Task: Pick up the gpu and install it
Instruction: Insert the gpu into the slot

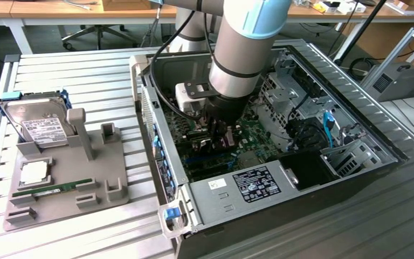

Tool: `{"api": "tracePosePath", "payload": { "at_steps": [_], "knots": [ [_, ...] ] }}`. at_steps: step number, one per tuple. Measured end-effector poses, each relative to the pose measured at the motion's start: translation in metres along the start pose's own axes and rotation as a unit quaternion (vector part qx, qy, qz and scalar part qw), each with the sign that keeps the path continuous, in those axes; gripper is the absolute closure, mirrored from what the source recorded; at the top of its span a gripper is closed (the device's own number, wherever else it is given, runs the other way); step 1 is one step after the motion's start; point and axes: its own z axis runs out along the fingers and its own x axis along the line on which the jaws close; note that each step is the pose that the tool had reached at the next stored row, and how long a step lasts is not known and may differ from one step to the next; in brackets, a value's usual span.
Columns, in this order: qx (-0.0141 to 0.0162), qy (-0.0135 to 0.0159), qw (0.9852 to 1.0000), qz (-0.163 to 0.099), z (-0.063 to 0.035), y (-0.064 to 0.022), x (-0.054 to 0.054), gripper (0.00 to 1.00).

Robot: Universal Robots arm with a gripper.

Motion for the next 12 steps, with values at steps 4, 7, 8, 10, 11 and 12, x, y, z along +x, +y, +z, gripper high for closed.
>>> {"api": "tracePosePath", "payload": {
  "at_steps": [4, 7, 8, 10, 11, 12],
  "knots": [
    [-0.0001, 0.0003, 1.0000, 0.000, 0.0014, 0.0001, 0.0001, 0.73],
    [-0.0001, 0.0002, 1.0000, 0.000, 0.0023, 0.0001, 0.0001, 0.73],
    [-0.0001, 0.0001, 1.0000, 0.000, 0.0024, 0.0001, 0.0001, 0.73],
    [0.0000, 0.0000, 1.0000, 0.000, 0.0025, 0.0001, 0.0001, 0.73],
    [0.0000, 0.0000, 1.0000, 0.000, 0.0025, 0.0001, 0.0001, 0.73],
    [0.0000, 0.0000, 1.0000, 0.000, 0.0025, 0.0001, 0.0001, 0.73]
  ]
}}
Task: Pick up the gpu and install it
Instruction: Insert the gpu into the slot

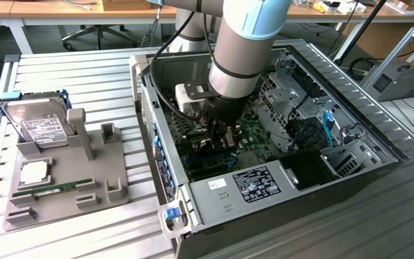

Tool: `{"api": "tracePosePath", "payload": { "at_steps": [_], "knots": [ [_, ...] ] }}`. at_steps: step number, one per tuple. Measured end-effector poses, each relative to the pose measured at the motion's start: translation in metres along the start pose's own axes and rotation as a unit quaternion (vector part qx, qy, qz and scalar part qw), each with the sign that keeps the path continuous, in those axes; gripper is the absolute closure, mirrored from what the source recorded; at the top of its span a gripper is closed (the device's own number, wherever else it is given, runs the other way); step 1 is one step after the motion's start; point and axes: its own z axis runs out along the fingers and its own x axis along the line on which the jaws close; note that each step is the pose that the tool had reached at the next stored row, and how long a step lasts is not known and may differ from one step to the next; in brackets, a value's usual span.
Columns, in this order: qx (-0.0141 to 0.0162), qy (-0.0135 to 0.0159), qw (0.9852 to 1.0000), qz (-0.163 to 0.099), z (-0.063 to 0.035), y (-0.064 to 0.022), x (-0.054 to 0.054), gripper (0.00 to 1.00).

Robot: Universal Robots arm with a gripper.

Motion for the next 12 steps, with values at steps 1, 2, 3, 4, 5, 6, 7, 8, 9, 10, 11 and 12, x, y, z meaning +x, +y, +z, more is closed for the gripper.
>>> {"api": "tracePosePath", "payload": {
  "at_steps": [1, 2, 3, 4, 5, 6, 7, 8, 9, 10, 11, 12],
  "knots": [
    [0.0000, 0.0000, 1.0000, 0.000, 0.0000, 0.0000, 0.0000, 0.73],
    [0.0000, 0.0000, 1.0000, 0.000, 0.0000, 0.0000, 0.0000, 0.73],
    [0.0000, 0.0000, 1.0000, 0.000, 0.0000, 0.0000, 0.0000, 0.73],
    [0.0000, 0.0000, 1.0000, 0.000, 0.0000, 0.0000, 0.0000, 0.73],
    [0.0000, 0.0000, 1.0000, 0.000, 0.0000, 0.0000, 0.0000, 0.73],
    [0.0000, 0.0000, 1.0000, 0.000, 0.0000, 0.0000, 0.0000, 0.73],
    [0.0000, 0.0000, 1.0000, 0.000, 0.0000, 0.0000, 0.0000, 0.73],
    [0.0000, 0.0000, 1.0000, 0.000, 0.0000, 0.0000, 0.0000, 0.73],
    [0.0000, 0.0000, 1.0000, 0.000, 0.0000, 0.0000, 0.0000, 0.73],
    [0.0000, 0.0000, 1.0000, 0.000, 0.0000, 0.0000, 0.0000, 0.73],
    [0.0000, 0.0000, 1.0000, 0.000, 0.0000, 0.0000, 0.0000, 0.73],
    [0.0000, 0.0000, 1.0000, 0.000, 0.0000, 0.0000, 0.0000, 0.73]
  ]
}}
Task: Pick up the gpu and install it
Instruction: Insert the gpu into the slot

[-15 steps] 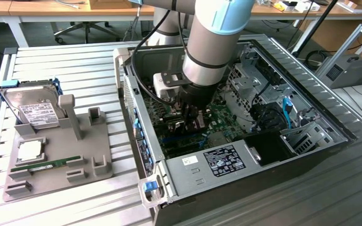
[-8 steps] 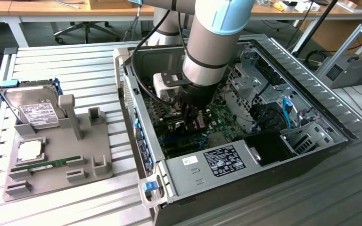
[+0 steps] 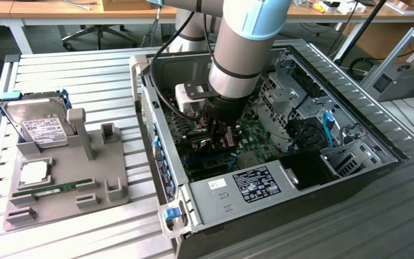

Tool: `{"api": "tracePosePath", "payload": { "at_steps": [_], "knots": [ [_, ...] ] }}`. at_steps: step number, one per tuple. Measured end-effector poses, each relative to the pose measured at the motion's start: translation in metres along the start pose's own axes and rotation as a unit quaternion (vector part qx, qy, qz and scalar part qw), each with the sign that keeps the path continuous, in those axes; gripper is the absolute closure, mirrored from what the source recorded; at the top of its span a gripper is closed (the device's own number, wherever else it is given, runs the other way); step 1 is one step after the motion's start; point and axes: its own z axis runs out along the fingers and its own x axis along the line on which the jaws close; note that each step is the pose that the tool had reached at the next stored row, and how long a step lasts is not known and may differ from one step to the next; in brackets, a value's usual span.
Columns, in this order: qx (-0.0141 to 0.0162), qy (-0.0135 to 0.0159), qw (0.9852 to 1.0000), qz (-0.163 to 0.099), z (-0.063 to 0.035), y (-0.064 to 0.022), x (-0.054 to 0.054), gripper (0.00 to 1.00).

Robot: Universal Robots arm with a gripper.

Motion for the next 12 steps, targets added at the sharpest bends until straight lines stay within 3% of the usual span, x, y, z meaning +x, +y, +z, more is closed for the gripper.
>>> {"api": "tracePosePath", "payload": {
  "at_steps": [12],
  "knots": [
    [0.0000, 0.0000, 1.0000, 0.000, 0.0000, 0.0000, 0.0000, 0.73]
  ]
}}
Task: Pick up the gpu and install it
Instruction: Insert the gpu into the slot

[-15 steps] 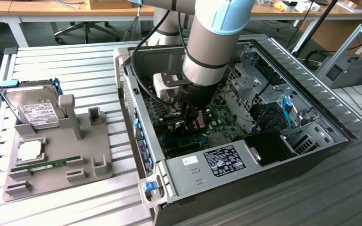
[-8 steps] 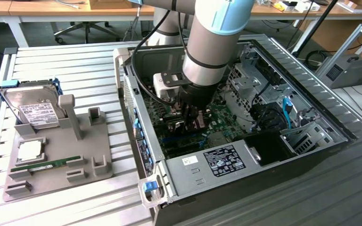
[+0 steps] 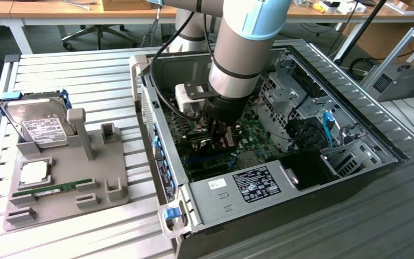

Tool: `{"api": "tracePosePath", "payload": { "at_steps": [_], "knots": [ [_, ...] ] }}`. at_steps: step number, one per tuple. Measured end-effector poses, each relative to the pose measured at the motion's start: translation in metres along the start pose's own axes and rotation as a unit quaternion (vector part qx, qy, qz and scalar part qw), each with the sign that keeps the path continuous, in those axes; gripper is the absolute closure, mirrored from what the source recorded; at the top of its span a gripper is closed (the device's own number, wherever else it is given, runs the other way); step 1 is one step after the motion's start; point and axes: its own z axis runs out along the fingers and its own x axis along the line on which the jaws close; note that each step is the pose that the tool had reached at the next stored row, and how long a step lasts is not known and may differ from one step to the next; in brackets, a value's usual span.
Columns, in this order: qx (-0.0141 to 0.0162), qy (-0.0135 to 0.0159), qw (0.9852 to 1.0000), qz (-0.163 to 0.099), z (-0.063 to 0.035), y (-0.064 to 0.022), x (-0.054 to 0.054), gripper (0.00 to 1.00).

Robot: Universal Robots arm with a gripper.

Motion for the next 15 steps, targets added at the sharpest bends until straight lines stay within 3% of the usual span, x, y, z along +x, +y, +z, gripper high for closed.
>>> {"api": "tracePosePath", "payload": {
  "at_steps": [10, 15],
  "knots": [
    [0.0000, 0.0000, 1.0000, 0.000, -0.0001, 0.0000, 0.0000, 0.73],
    [0.0001, -0.0001, 1.0000, 0.000, -0.0079, 0.0000, -0.0004, 0.73]
  ]
}}
